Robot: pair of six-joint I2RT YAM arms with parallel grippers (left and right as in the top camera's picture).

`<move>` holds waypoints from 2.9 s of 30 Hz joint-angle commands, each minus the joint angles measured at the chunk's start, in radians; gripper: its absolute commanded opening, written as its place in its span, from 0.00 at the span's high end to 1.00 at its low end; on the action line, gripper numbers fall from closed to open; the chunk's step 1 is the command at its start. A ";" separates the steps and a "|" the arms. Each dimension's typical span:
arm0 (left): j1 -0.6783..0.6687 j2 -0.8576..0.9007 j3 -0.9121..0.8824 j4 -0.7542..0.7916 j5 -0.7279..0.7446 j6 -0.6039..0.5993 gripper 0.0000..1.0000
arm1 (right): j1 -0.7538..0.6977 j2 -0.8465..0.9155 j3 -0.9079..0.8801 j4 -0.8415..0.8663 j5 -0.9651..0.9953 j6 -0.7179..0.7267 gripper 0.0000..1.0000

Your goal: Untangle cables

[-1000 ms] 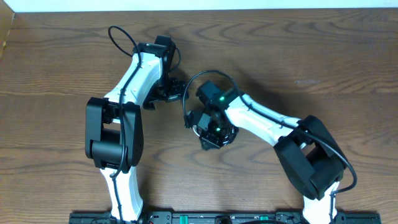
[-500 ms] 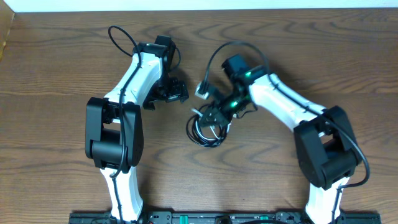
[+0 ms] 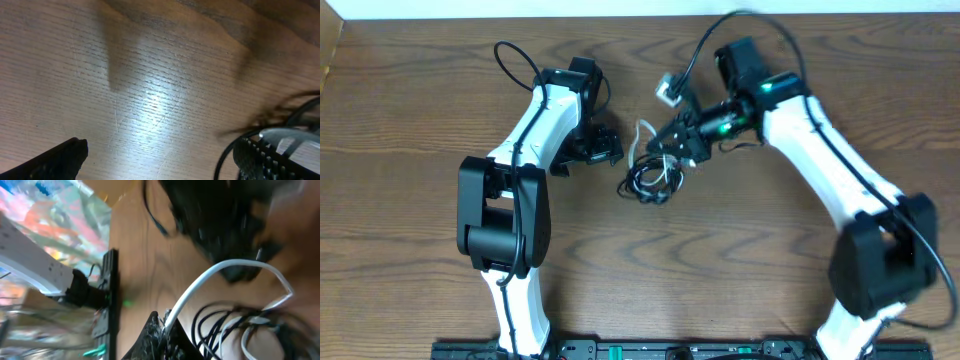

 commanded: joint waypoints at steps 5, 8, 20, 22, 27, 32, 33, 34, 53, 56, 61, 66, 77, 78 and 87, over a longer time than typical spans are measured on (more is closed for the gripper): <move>0.004 0.011 0.003 -0.006 -0.013 0.006 0.02 | -0.008 -0.209 0.036 0.101 0.089 -0.013 0.99; 0.004 0.011 0.003 -0.006 -0.013 0.006 0.02 | -0.008 -0.253 0.036 0.140 0.155 0.005 0.99; 0.004 0.011 0.003 -0.006 -0.013 0.006 0.02 | -0.039 -0.307 0.037 0.371 0.381 0.133 0.99; 0.004 0.011 0.003 -0.006 -0.013 0.006 0.02 | -0.055 -0.314 0.037 0.451 0.381 0.192 0.99; 0.004 0.011 0.003 -0.006 -0.013 0.006 0.02 | -0.086 -0.338 0.037 0.637 0.377 0.284 0.99; 0.004 0.011 0.003 -0.006 -0.013 0.006 0.02 | -0.092 -0.368 0.037 0.822 0.377 0.301 0.99; 0.004 0.011 0.003 -0.006 -0.013 0.006 0.02 | -0.092 -0.374 0.037 0.859 0.377 0.301 0.99; 0.004 0.011 0.003 -0.006 -0.013 0.006 0.02 | -0.092 -0.380 0.037 0.893 0.378 0.301 0.99; 0.004 0.011 0.003 -0.006 -0.013 0.006 0.02 | -0.120 -0.417 0.037 1.083 0.549 0.302 0.99; 0.004 0.011 0.003 -0.006 -0.013 0.006 0.02 | -0.120 -0.417 0.037 0.987 0.549 0.342 0.99; 0.004 0.011 0.003 -0.006 -0.013 0.006 0.02 | -0.120 -0.415 0.037 0.756 0.550 0.350 0.99; 0.004 0.011 0.003 -0.006 -0.013 0.006 0.02 | -0.119 -0.415 0.037 0.479 0.550 0.350 0.99; 0.004 0.011 0.003 -0.005 -0.009 0.005 0.02 | -0.122 -0.409 0.033 -0.006 0.840 0.349 0.99; 0.004 0.011 0.003 -0.005 -0.009 0.005 0.02 | -0.122 -0.405 0.033 -0.039 0.879 0.349 0.99; 0.004 0.011 0.003 0.002 0.177 0.050 0.00 | -0.140 -0.346 0.033 -0.222 1.183 0.450 0.99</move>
